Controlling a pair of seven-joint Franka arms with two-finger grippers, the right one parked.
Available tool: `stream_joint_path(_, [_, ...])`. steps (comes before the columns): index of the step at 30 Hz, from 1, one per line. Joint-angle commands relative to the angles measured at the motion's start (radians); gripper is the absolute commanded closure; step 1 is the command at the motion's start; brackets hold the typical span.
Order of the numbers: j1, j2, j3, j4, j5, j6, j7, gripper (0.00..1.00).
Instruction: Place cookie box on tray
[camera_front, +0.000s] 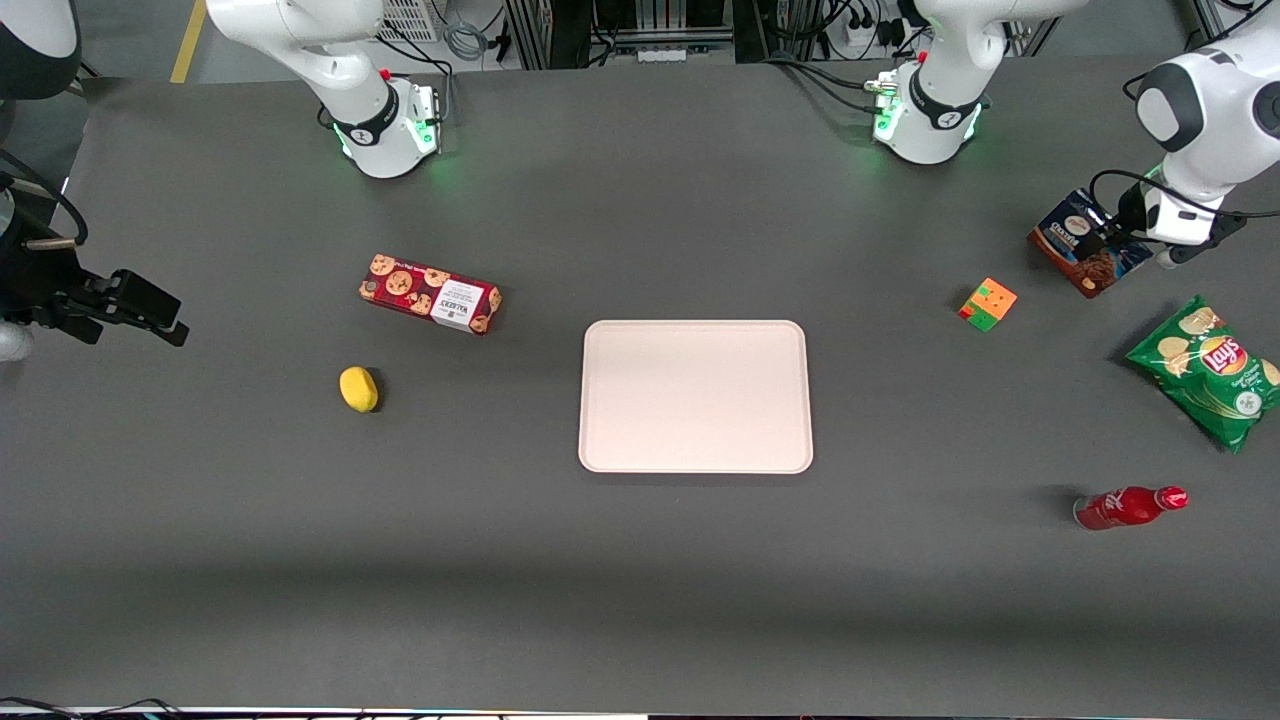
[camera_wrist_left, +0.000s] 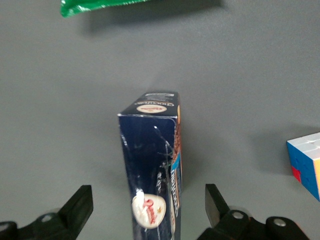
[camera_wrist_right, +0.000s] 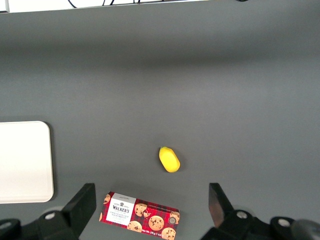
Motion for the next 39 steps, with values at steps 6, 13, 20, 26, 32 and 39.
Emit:
stream_joint_path(6, [0.003, 0.013, 0.014, -0.009, 0.024, 0.027, -0.015, 1.0])
stream_joint_path(13, [0.0, -0.027, 0.008, 0.005, 0.026, 0.009, -0.003, 1.0])
stream_joint_path(20, [-0.011, -0.139, -0.106, 0.166, 0.026, -0.305, -0.003, 1.0])
stream_joint_path(26, [-0.034, -0.164, -0.318, 0.486, -0.069, -0.733, 0.011, 1.0])
stream_joint_path(32, [-0.033, -0.101, -0.542, 0.838, -0.21, -1.069, 0.002, 1.0])
stream_joint_path(39, [-0.034, -0.024, -0.709, 1.065, -0.348, -1.189, -0.007, 1.0])
